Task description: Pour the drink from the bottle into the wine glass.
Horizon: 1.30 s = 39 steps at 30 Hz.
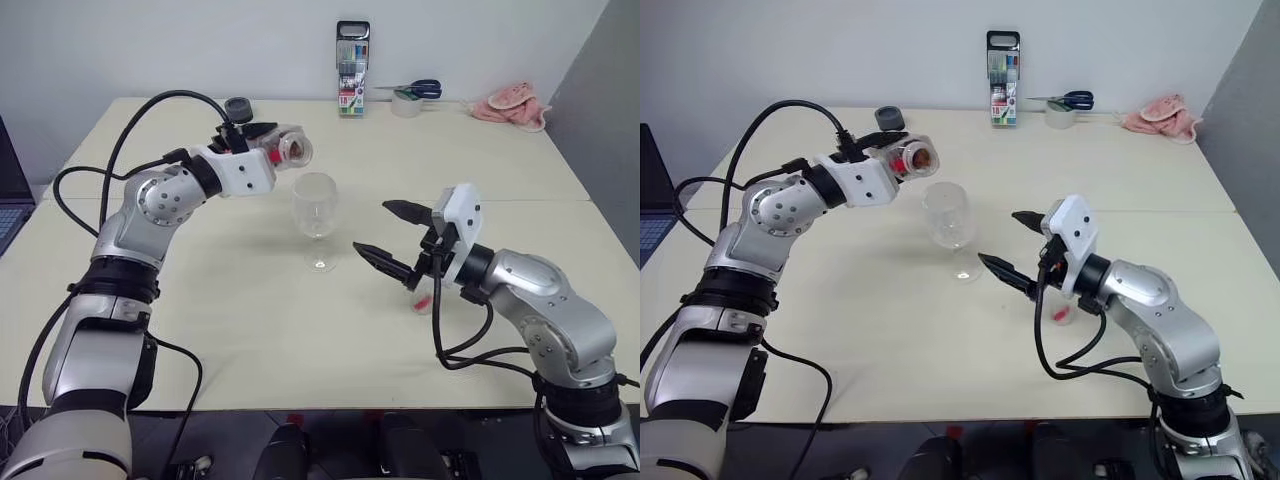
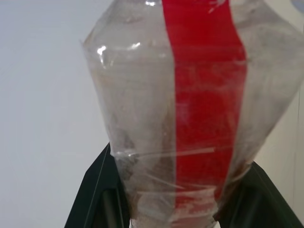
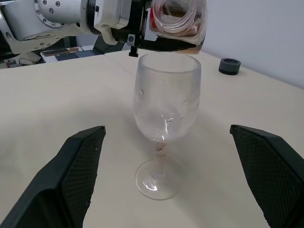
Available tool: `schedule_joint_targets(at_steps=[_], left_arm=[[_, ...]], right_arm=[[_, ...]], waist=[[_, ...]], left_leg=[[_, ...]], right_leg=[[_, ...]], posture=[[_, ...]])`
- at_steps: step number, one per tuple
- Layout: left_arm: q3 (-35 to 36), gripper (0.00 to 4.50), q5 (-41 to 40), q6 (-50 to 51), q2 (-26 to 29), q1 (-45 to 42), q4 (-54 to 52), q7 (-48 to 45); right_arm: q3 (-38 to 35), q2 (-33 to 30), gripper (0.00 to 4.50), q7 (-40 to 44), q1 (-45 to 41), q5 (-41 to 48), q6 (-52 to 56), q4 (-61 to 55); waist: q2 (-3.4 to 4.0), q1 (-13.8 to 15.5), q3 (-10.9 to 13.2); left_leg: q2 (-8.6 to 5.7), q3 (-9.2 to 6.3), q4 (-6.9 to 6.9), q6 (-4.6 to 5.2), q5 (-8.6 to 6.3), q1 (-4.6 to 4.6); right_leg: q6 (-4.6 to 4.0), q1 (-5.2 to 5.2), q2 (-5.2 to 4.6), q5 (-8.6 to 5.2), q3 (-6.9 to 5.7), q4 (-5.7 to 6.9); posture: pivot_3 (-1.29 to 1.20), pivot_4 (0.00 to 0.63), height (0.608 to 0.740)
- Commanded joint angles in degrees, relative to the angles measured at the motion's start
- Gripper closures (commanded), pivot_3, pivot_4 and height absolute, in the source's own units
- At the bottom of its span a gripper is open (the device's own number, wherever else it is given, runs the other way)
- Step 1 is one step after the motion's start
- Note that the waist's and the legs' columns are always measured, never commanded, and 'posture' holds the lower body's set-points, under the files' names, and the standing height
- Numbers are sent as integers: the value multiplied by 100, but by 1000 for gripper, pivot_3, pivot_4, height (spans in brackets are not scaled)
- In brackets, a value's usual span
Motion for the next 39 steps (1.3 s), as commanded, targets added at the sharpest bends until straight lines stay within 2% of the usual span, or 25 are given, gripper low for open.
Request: schedule_joint_targets(at_steps=[1,14,39], left_arm=[[-25,2738,295,-365,206,-283,1,337],[-181,2739,1034,-771,369,-587,134,1035],[-408,2739,1538,-970,490,-1070,707,1650]], right_arm=[[-241,-262,0,232,-165,217,-63,-196],[-209,-362,0,178,-281,277,-82,-136],[-63,-348,0,159,-198,344,33,-263]], waist=[[0,-8,0],[0,-20,0],[0,-22,0]], left_leg=[[0,0,1,0,0,-1],[-2,0,7,0,0,-4],[-9,-5,84,17,-10,-16]], right_leg=[[0,0,0,0,0,1],[0,-2,0,0,-1,11],[1,-8,0,0,0,79]], posture=[[0,150,740],[0,150,740],[0,150,740]])
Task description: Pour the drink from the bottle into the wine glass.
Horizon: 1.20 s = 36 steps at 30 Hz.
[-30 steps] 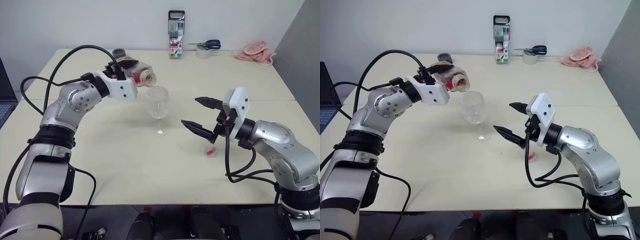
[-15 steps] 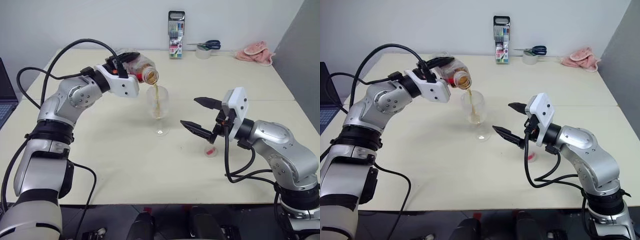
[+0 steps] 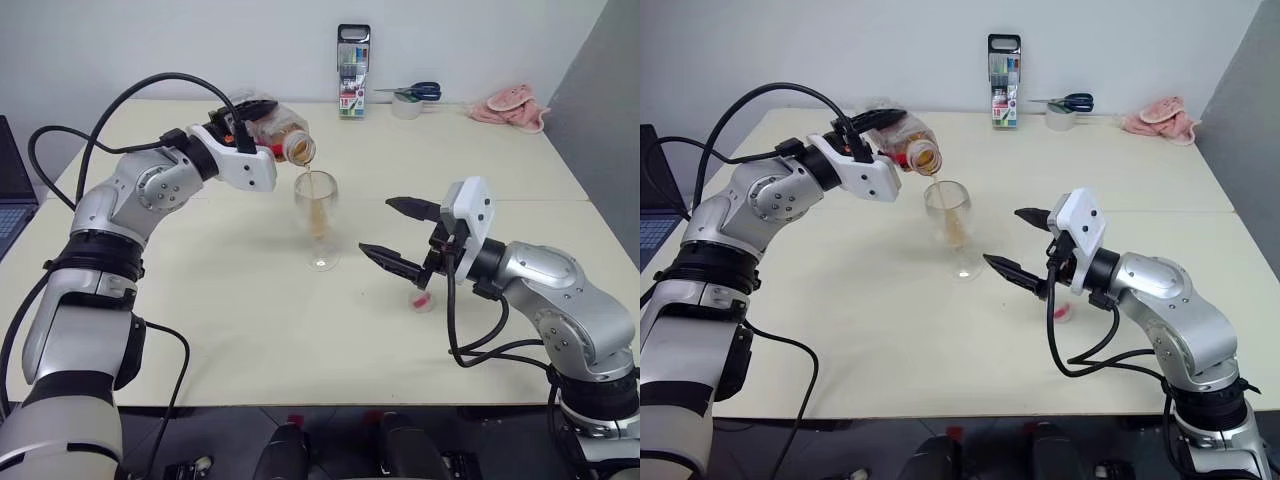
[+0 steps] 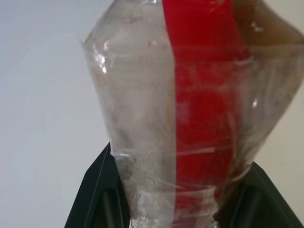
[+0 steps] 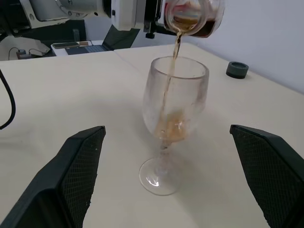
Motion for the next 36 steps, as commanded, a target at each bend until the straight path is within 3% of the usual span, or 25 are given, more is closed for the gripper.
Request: schedule_joint_targets(at_steps=[1,36], left_arm=[[29,2739,12,-98,159,-284,22,235],[-620,2739,602,-475,175,-1235,1242,1288]], right_arm=[[-22,16,0,-47,-40,105,-22,-291],[365,382,0,-603,177,41,151,-689]], waist=[[0,0,0],[0,-2,0]], left_leg=[[0,-1,1,2,-1,0],[-2,0,4,4,-2,0]], right_leg=[[0,0,1,0,0,1],[0,-2,0,0,0,6]], posture=[[0,150,740],[0,150,740]])
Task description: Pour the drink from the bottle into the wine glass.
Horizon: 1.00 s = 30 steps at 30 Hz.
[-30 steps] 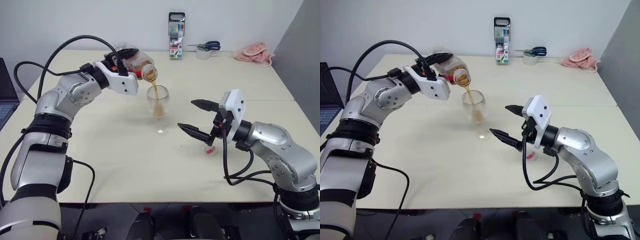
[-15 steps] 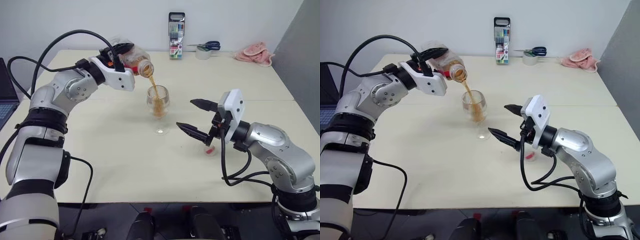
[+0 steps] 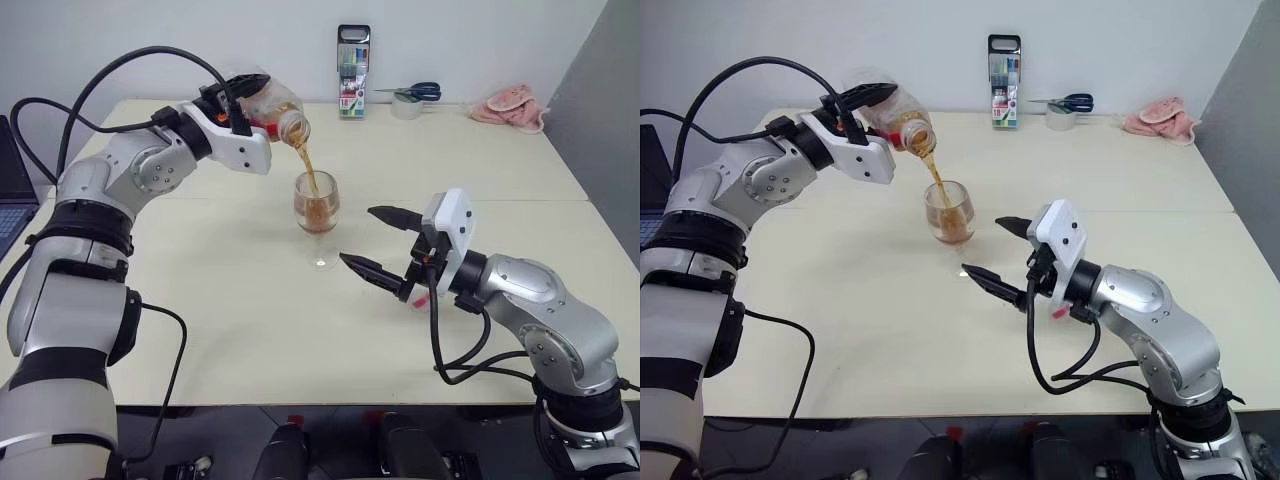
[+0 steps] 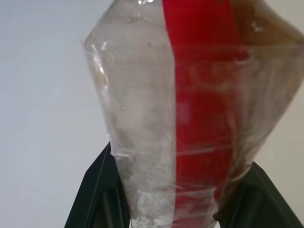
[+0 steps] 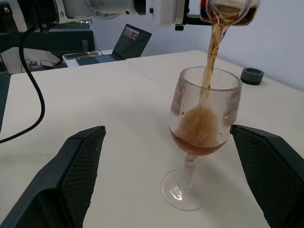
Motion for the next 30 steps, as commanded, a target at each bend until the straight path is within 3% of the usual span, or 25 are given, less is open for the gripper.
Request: schedule_joint_targets(at_steps=[1,22,30], left_arm=[[26,2739,-18,-35,60,-238,-2,189],[34,2739,-8,-20,47,-242,9,239],[210,2739,-497,188,-103,-107,1,-239]], right_arm=[[-5,-2,0,-117,-20,-18,-12,-238],[74,22,0,-265,45,-49,-28,-231],[70,76,0,-287,43,-53,-63,-226]], waist=[[0,0,0],[0,-1,0],[0,-2,0]], left_leg=[[0,0,0,0,0,0],[0,-1,0,-10,6,0],[0,0,1,-11,6,0]], right_leg=[[0,0,0,0,0,0],[0,0,0,0,-1,1],[0,0,0,0,-1,1]], posture=[[0,150,740],[0,150,740],[0,150,740]])
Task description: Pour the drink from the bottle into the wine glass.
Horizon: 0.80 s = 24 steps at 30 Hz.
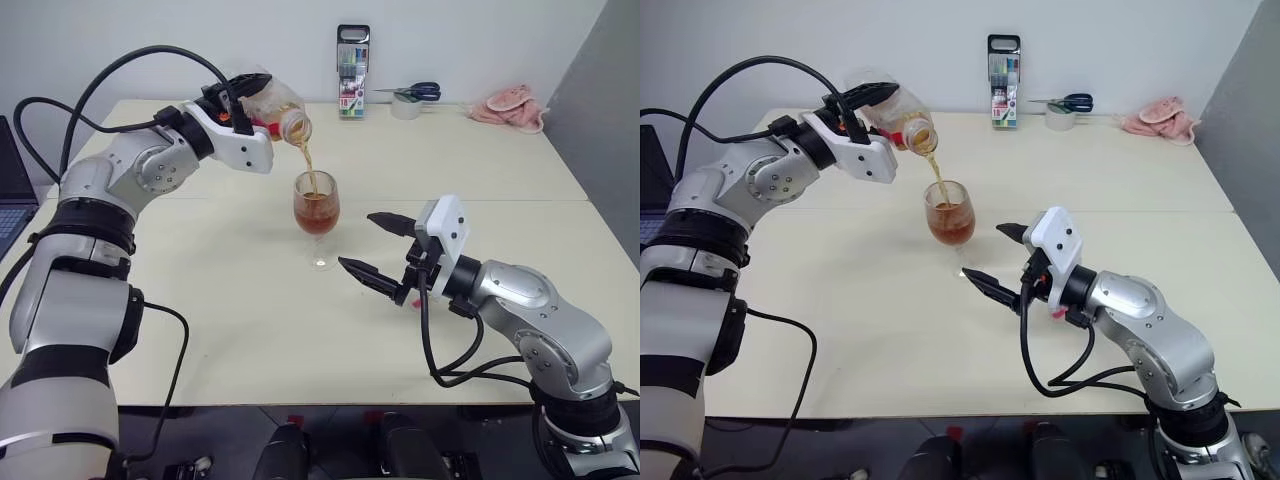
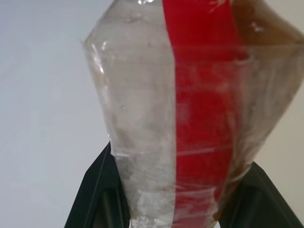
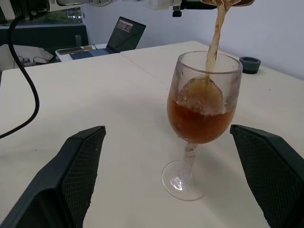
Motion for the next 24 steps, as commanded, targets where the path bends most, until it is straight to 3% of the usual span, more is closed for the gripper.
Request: schedule_joint_targets(at_steps=[1,7,11,15,24], left_arm=[[250,2739,-438,120,-10,-40,-146,-222],[472,2739,-1088,408,-158,336,-569,-803],[905,2739,-2123,1169,-401,899,-1350,-1607],[1701,2739,-3358,3034,-649,1673,-2439,-2192],[3372,2739,-5264,6237,-867,3593,-3943,-2361]], right_arm=[[-32,49,0,-53,-13,2,-110,-224],[17,97,0,-38,-22,-116,-276,-169],[63,149,0,62,-62,-190,-454,-101],[154,107,0,181,-145,-224,-508,-56],[414,-231,0,679,-559,-174,-344,26]], waist=[[0,-2,0],[0,-6,0],[0,-8,0],[1,-21,-1],[0,-158,-4]], left_leg=[[0,1,0,0,0,0],[1,0,0,-2,1,2],[2,-1,2,-5,3,1],[3,-1,5,-9,5,2],[9,-8,5,-7,4,12]], right_leg=[[0,0,0,0,0,0],[0,0,0,0,1,2],[0,0,-1,0,1,2],[-1,0,0,0,3,4],[-1,0,3,0,1,19]], posture=[[0,150,740],[0,150,740],[0,150,740],[0,150,740],[0,150,740]])
